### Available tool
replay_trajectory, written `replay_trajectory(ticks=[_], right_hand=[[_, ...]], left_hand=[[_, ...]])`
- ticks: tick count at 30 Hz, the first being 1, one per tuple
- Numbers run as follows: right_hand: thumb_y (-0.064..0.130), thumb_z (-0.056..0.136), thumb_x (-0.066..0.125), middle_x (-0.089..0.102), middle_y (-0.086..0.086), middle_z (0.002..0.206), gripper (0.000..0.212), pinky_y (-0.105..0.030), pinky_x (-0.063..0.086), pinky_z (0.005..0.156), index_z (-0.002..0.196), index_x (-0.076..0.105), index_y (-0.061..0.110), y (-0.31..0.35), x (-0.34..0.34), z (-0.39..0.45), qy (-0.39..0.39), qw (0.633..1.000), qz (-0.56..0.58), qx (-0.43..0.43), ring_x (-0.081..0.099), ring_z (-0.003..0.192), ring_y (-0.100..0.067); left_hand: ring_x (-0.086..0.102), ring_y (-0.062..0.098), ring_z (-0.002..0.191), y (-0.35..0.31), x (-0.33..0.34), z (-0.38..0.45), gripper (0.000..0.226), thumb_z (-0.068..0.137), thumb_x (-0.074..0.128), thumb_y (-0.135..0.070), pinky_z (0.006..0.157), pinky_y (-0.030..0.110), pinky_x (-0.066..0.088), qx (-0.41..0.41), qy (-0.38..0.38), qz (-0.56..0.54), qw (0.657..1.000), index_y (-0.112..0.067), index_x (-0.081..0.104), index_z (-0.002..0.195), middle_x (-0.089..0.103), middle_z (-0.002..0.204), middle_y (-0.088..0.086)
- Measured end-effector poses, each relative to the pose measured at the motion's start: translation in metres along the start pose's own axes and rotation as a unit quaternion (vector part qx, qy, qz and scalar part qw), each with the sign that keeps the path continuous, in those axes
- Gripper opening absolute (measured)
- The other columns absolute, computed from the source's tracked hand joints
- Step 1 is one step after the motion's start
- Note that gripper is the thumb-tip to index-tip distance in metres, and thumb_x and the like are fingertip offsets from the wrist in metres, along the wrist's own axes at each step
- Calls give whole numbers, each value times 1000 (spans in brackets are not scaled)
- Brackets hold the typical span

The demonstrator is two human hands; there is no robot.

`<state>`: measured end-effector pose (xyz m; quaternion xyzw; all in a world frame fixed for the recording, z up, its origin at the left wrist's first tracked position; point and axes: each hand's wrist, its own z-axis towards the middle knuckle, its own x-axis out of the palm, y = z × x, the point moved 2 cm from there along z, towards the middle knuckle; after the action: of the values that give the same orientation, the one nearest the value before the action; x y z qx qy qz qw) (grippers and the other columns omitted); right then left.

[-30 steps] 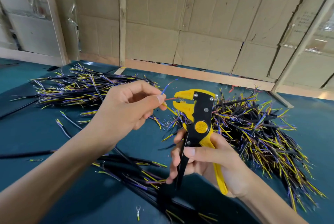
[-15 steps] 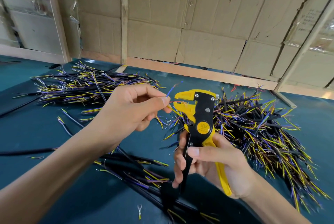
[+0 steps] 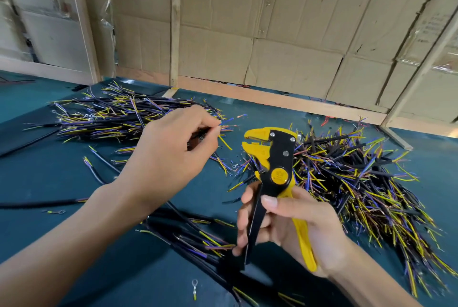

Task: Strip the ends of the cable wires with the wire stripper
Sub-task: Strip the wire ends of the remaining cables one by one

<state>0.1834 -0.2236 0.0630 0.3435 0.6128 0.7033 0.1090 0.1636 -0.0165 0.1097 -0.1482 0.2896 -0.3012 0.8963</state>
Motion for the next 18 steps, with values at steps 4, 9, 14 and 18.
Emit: replay_trajectory(ticks=[4, 9, 14, 18], right_hand=[[23, 82, 78, 65, -28, 90, 40, -62, 54, 80, 110, 63, -1, -2, 2, 1, 16, 1000, 11, -10, 68, 77, -40], [23, 85, 77, 65, -28, 92, 38, -64, 53, 82, 112, 63, 0, -3, 2, 1, 23, 1000, 13, -14, 67, 79, -39], [22, 84, 77, 65, -27, 90, 36, -61, 53, 80, 110, 63, 1, -3, 1, 2, 27, 999, 30, -14, 66, 79, -39], [18, 83, 76, 63, -25, 88, 33, -59, 53, 80, 108, 61, 1, -1, 0, 0, 40, 999, 27, -16, 64, 79, -39]], left_hand=[[58, 30, 72, 3, 4, -2, 9, 93, 65, -7, 72, 39, 49, 164, -16, 93, 982, -1, 71, 93, 67, 82, 6], [60, 33, 74, 2, 6, -4, 10, 94, 64, -3, 72, 40, 52, 226, -5, 112, 968, 1, 73, 93, 71, 90, 9], [60, 31, 75, 2, 6, -5, 13, 95, 62, -5, 77, 34, 52, 258, -2, 110, 960, 1, 74, 95, 71, 92, 9], [61, 33, 76, 2, 8, -6, 11, 94, 64, -4, 75, 38, 54, 263, 2, 114, 958, 2, 73, 96, 71, 92, 10]])
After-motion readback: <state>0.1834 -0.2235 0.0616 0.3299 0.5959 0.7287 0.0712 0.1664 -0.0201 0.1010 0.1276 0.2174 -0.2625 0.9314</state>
